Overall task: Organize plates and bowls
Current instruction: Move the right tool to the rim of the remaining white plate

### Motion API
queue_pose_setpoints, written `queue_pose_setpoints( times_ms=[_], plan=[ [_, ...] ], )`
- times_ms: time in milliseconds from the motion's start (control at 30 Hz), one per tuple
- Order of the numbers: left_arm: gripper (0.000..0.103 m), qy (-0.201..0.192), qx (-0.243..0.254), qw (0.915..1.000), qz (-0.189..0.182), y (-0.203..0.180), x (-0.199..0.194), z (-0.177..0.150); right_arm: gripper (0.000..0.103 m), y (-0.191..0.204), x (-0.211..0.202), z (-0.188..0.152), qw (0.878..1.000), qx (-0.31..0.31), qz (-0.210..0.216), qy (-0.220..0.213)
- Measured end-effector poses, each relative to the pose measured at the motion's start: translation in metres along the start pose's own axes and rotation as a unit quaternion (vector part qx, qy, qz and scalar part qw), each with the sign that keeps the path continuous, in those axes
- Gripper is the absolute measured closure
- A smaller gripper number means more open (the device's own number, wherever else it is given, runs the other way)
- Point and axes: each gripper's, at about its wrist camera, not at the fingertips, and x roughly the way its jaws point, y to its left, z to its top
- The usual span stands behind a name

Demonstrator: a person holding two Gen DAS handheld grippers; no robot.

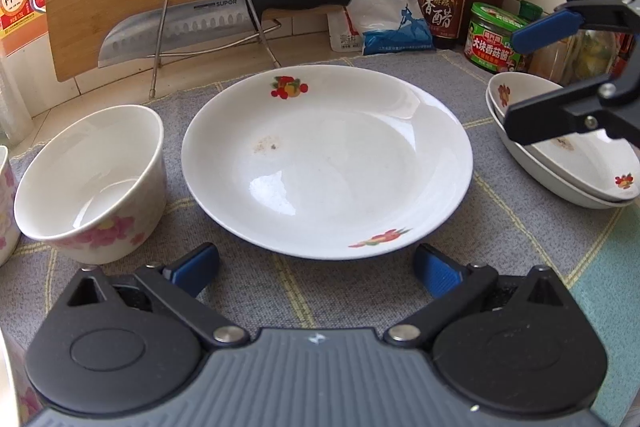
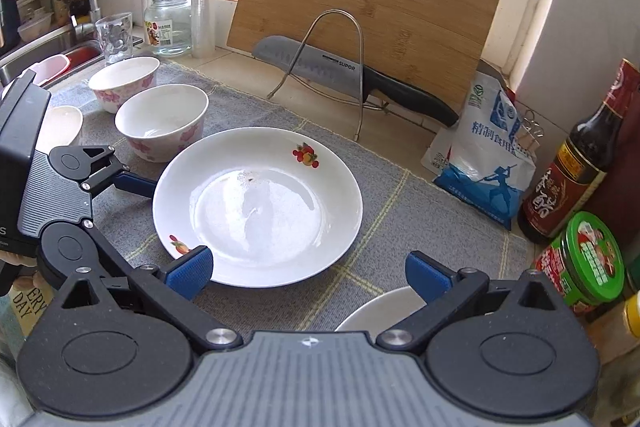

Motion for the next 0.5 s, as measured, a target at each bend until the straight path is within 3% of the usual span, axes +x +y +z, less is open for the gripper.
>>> queue_pose_setpoints(
  times_ms=[233, 500],
  plan=[
    [0.0, -0.001, -0.009, 0.9999, 0.014, -0.003, 0.0, 0.001, 0.0, -0.024, 0.037, 0.024, 0.997, -0.045, 0.057, 0.014],
    [0.0, 0.004, -0.014, 0.9998, 0.016, -0.002, 0.003, 0.005, 0.0, -0.041, 0.084, 0.04, 0.989, -0.055, 0.127, 0.048]
  ],
)
